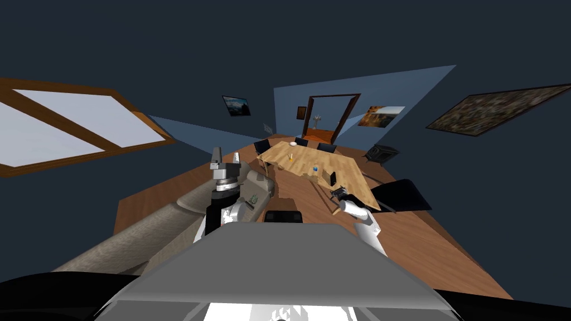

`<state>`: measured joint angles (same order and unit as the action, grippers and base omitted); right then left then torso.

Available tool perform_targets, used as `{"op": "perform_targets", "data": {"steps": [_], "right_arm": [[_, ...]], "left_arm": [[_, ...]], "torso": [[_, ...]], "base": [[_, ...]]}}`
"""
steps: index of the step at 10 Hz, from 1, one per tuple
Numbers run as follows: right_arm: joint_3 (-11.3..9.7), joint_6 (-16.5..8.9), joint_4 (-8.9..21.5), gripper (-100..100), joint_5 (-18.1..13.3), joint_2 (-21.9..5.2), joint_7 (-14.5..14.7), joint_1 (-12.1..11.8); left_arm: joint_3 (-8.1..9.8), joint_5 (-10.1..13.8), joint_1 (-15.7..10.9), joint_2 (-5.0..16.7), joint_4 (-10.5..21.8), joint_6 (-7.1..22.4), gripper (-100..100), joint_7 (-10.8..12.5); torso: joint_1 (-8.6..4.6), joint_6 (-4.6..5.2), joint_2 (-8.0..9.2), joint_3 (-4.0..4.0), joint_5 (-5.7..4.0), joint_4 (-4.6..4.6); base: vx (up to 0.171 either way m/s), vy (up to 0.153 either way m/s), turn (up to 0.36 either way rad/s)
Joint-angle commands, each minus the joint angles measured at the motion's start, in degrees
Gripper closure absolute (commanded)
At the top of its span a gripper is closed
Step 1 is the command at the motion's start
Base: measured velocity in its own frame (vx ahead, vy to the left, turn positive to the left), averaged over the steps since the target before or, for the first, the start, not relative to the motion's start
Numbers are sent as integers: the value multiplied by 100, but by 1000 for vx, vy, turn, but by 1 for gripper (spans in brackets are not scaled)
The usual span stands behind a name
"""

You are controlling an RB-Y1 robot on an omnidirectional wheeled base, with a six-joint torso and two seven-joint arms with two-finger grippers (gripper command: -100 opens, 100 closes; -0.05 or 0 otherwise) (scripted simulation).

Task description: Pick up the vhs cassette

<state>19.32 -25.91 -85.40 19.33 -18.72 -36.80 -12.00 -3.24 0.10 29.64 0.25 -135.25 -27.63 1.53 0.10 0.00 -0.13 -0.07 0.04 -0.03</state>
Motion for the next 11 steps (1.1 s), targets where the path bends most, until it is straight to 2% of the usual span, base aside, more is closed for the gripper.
{"op": "perform_targets", "data": {"steps": [1,3,4,5,6,8,9,10,11], "right_arm": [[147,-286,286,-100,141,-150,-286,147],[147,-504,362,-100,141,-150,-303,147],[259,-736,586,-100,259,-274,-557,269],[259,-872,670,-100,259,-274,-557,269],[365,-1018,971,-100,378,-406,-798,389],[365,-1234,971,-100,378,-406,-810,389],[465,-1432,1259,-100,498,-546,-1063,506],[465,-1558,1263,-100,498,-546,-1063,506],[560,-1729,1507,-100,617,-694,-1299,619]], "left_arm": [[0,0,0,0,0,0,0,0],[0,0,0,0,0,0,0,0],[0,0,0,0,0,0,0,0],[0,0,0,0,0,0,0,0],[0,0,0,0,0,0,0,0],[0,0,0,0,0,0,0,0],[0,0,0,0,0,0,0,0],[0,0,0,0,0,0,0,0],[0,0,0,0,0,0,0,0]], "torso": [[0,0,0,0,0,0],[8,0,-4,-2,2,-1],[-2,0,2,1,1,1],[-4,-1,-2,-1,0,0],[-5,-1,-6,-3,0,-1],[-4,1,-9,-5,0,-2],[-8,1,0,0,-1,0],[-8,-2,-7,-3,-1,0],[-8,1,-7,-4,-1,-1]], "base": [[42,62,28],[26,40,7],[31,27,35],[42,27,19],[60,34,53],[36,18,6],[47,17,47],[50,13,29],[61,7,54]]}}
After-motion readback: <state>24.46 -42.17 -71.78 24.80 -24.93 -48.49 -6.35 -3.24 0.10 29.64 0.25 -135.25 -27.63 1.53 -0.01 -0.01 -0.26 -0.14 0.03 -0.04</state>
